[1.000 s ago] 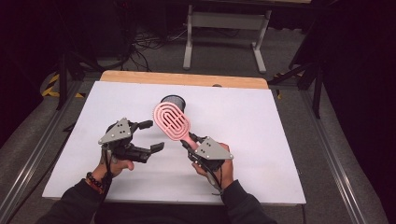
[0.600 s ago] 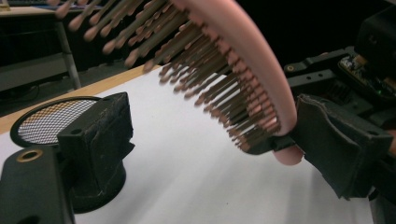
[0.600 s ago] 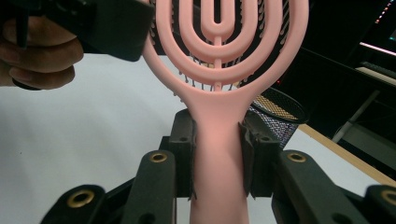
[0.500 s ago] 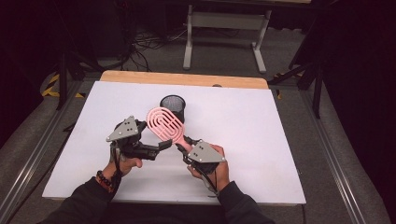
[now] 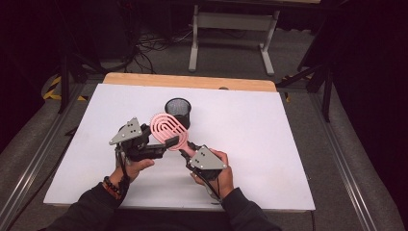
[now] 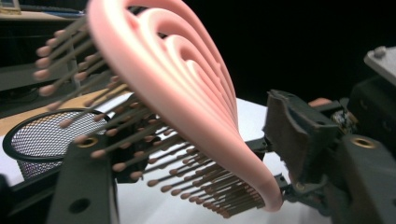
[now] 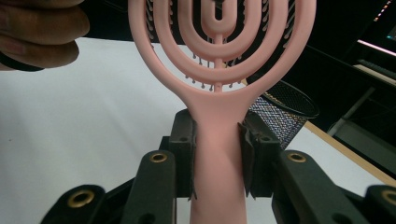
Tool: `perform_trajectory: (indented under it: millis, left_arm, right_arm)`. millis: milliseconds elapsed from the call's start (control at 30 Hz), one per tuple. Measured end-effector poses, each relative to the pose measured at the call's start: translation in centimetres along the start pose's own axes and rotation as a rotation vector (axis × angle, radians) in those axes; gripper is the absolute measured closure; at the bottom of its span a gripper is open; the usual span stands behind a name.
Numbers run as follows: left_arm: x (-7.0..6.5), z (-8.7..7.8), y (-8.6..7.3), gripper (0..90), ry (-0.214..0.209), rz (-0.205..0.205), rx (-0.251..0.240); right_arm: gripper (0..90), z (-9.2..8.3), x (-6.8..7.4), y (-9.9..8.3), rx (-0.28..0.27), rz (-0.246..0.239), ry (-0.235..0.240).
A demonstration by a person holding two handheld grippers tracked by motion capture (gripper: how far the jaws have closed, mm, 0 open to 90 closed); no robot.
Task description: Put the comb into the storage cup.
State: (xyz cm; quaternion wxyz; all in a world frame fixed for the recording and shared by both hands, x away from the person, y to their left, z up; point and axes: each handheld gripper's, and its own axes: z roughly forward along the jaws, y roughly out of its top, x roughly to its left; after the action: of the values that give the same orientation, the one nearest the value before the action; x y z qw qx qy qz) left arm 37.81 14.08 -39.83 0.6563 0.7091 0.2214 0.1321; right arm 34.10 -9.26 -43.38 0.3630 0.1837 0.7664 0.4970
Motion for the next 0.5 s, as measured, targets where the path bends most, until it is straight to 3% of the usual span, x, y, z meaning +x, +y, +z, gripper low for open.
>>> perform_trajectory:
  millis: [167, 367, 500]
  left_arm:
    - [-0.24, 0.19, 0.03, 49.9, 0.014, 0.013, -0.012]
    - [-0.35, 0.22, -0.03, 54.0, -0.012, 0.024, -0.010]
    - [-0.86, 0.16, 0.11, 58.5, -0.069, 0.051, -0.048]
  right_arm:
    - [69.0, 0.03, 0.19, -0.09, 0.002, -0.012, -0.024]
    - [69.0, 0.14, 0.28, -0.10, 0.018, -0.023, -0.034]
    - [68.9, 0.05, 0.33, 0.05, 0.012, -0.031, -0.037]
